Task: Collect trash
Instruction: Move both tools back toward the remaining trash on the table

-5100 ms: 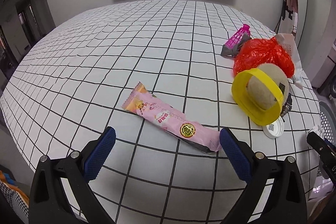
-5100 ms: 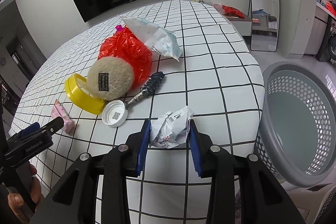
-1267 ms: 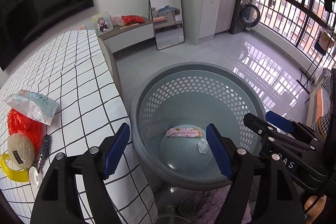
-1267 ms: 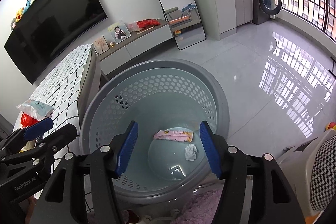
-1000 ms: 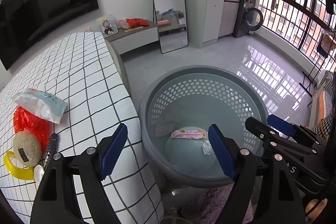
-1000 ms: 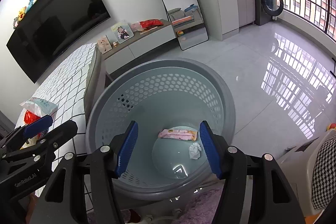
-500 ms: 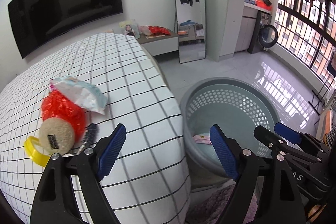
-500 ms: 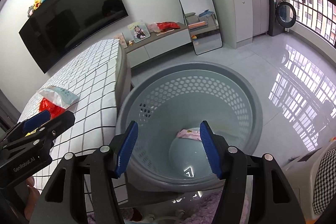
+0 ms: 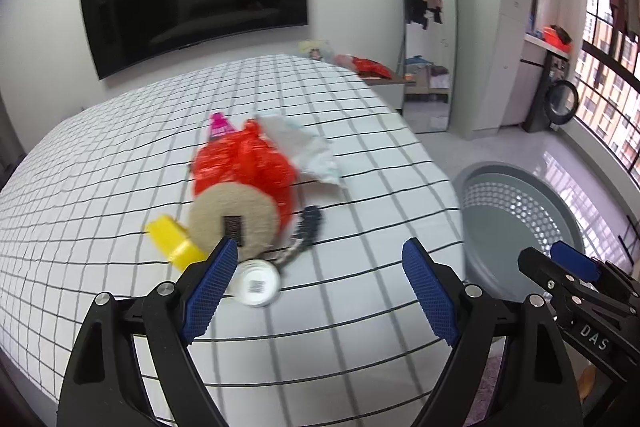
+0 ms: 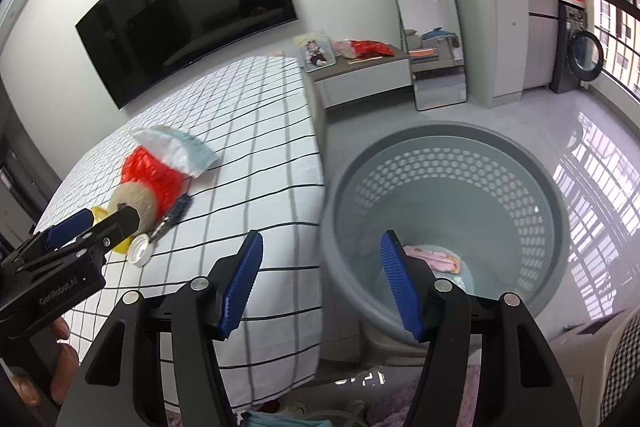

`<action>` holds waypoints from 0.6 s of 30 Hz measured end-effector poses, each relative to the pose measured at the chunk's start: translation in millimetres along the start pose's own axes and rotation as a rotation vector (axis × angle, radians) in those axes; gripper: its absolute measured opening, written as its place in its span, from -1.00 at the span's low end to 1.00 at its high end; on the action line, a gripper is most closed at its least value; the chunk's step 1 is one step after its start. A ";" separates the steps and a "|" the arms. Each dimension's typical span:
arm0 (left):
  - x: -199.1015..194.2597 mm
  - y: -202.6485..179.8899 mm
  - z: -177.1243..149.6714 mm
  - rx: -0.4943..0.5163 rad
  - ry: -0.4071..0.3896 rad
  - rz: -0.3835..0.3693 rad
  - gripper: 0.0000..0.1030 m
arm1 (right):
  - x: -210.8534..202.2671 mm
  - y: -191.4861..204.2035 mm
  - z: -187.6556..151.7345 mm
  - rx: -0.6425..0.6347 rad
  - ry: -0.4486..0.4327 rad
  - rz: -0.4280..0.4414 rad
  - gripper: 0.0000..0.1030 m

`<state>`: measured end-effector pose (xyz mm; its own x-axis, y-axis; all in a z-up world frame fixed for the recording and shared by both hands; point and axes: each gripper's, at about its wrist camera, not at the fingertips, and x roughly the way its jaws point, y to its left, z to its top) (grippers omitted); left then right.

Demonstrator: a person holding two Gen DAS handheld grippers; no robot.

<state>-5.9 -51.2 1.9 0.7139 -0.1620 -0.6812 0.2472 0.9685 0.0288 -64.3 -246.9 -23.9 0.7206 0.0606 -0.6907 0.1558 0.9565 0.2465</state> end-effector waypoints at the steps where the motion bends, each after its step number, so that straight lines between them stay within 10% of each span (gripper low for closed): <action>1: -0.4 7.9 -1.1 -0.011 -0.001 0.011 0.61 | 2.8 7.3 -0.4 -0.011 0.003 0.005 0.15; 18: 2.6 103.2 -23.4 -0.143 0.017 0.159 0.61 | 35.4 89.6 -7.5 -0.152 0.053 0.086 0.15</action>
<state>6.1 52.8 -14.0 0.7252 -0.0031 -0.6886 0.0362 0.9988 0.0336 -29.8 -156.9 -31.3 0.6894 0.1553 -0.7075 -0.0121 0.9791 0.2032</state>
